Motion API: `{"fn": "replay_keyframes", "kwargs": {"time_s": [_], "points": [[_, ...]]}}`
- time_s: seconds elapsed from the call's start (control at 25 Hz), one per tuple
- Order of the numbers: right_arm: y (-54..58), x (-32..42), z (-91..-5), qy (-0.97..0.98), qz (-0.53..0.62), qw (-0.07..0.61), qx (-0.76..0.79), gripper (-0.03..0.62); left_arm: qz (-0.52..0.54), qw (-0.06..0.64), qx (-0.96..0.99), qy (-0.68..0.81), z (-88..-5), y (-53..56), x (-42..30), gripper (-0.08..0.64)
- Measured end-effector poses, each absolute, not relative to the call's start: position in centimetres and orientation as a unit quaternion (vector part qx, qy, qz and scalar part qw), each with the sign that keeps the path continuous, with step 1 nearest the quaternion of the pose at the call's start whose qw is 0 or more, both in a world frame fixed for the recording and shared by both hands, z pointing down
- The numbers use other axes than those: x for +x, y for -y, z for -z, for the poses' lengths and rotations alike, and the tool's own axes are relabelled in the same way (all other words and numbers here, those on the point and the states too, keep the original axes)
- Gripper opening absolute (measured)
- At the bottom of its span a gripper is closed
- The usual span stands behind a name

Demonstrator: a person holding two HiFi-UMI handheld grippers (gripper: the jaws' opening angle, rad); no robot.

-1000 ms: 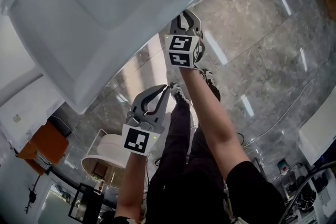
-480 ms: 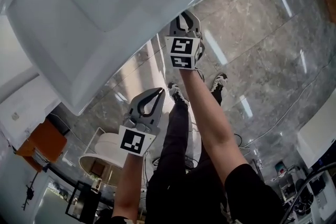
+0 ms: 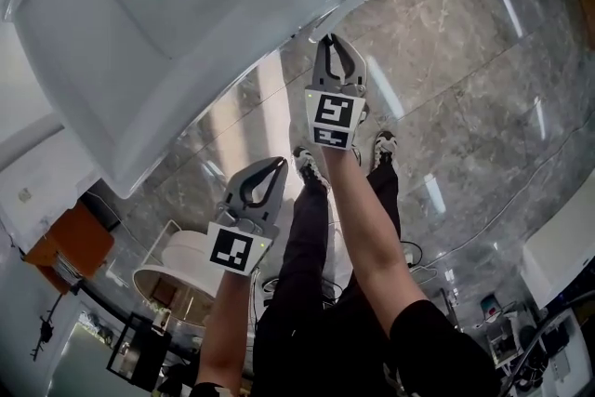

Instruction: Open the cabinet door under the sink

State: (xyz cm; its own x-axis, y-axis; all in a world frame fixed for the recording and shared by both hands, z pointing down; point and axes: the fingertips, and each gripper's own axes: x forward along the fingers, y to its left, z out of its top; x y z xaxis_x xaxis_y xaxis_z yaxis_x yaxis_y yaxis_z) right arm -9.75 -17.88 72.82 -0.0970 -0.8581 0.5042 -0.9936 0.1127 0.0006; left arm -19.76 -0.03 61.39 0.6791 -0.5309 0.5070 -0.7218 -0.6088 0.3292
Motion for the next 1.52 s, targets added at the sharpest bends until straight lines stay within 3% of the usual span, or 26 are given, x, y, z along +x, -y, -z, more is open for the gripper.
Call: {"fn": "replay_keyframes", "kwargs": {"time_s": [0.68, 1.08, 1.52], "points": [[10.8, 0.6, -73.2, 0.727, -0.164, 0.230, 0.626, 0.086, -0.180, 0.262, 0.890, 0.327, -61.5, -0.4, -8.1, 0.017], [8.8, 5.9, -74.4, 0.780, -0.137, 0.286, 0.539, 0.084, -0.181, 0.253, 0.897, 0.315, -61.1, 0.1, -1.2, 0.017], [9.0, 8.3, -74.1, 0.852, -0.133, 0.298, 0.410, 0.094, -0.170, 0.263, 0.890, 0.330, -60.4, 1.7, 1.7, 0.017]]}}
